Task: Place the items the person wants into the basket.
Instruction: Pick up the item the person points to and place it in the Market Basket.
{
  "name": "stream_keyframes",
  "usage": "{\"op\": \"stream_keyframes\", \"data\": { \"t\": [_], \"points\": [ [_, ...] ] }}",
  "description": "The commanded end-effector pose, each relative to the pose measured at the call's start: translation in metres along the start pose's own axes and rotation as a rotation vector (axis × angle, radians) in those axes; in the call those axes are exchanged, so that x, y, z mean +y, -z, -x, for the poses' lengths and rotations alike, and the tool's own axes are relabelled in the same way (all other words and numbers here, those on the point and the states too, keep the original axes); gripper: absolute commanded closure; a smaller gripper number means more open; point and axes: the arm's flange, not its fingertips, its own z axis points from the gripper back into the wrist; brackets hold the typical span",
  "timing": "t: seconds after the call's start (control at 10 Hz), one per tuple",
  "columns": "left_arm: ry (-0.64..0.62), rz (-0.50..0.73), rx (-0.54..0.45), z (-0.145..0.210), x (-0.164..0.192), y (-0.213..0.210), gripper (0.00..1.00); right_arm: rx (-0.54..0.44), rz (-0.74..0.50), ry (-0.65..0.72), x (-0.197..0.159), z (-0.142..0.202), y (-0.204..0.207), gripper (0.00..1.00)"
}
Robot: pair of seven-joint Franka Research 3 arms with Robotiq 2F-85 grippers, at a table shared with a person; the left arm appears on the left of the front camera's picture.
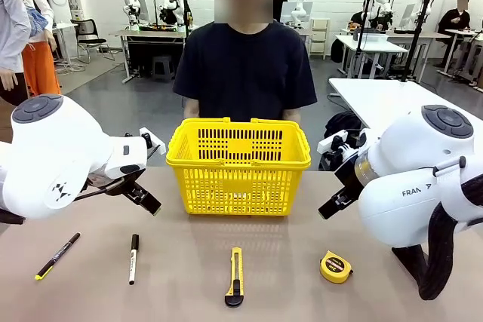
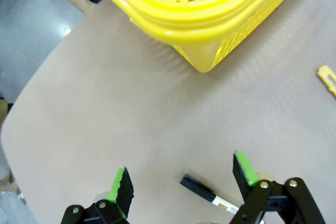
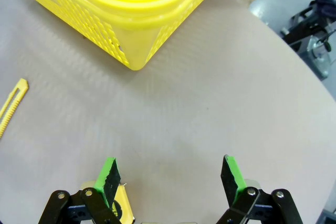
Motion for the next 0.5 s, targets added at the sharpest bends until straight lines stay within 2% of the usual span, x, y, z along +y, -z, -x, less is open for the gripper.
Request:
{"op": "stream_keyframes", "data": {
  "t": [0.0,0.2,0.4],
  "points": [
    [0.022,-0.022,-0.046,-0.008,-0.008,-0.043,0.00,-0.034,0.075,-0.004,0.022,-0.001,-0.047,0.00],
    [0.057,-0.146,-0.104,-0.013,-0.026,-0.121,0.00,-0.030,0.124,-0.053,0.044,-0.001,-0.125,0.00],
    [0.138,-0.220,-0.102,-0.035,-0.038,-0.188,0.00,-0.012,0.206,-0.058,0.058,-0.015,-0.198,0.00]
  ]
}}
